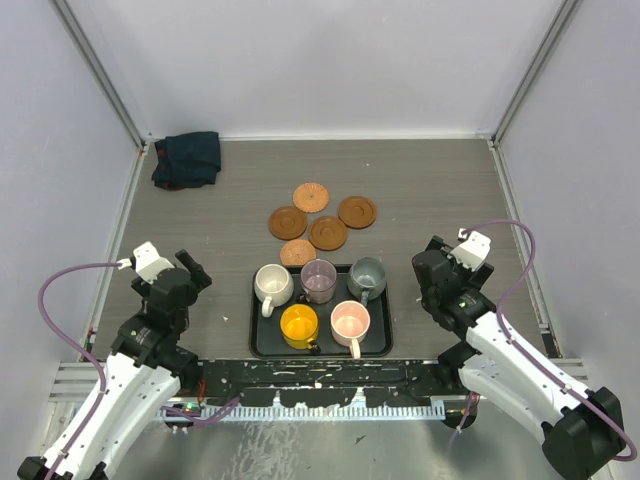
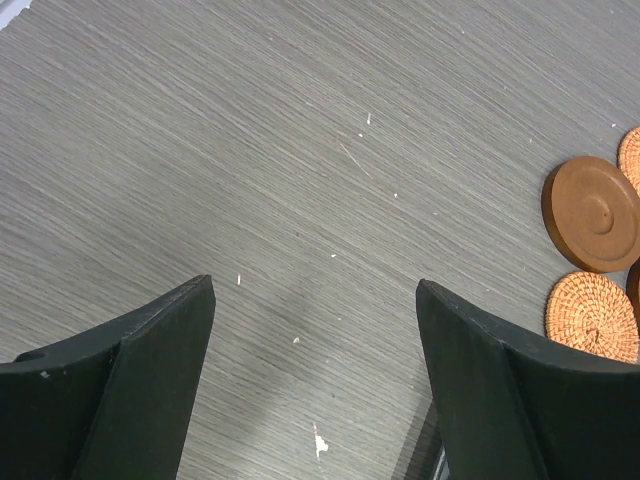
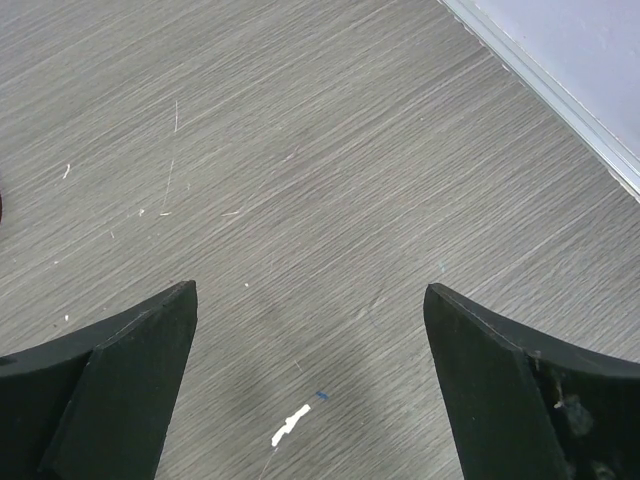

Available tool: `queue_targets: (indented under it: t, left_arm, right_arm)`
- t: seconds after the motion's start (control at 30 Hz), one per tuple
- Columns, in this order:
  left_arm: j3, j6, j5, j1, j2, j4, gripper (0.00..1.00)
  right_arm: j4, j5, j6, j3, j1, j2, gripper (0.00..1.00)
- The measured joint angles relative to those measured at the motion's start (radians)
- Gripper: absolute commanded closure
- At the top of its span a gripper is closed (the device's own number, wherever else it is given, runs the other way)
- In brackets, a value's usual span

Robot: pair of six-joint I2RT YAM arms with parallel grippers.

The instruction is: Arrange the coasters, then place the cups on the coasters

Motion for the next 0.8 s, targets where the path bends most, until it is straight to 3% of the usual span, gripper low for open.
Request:
queue_targets:
  t: [0.8]
  left_arm:
    - [-0.002,0.0,0.002,0.0,0.023,0.003,0.17]
  right_arm:
    - [-0.017,0.0,0.007,0.006,0.0,-0.011,0.01]
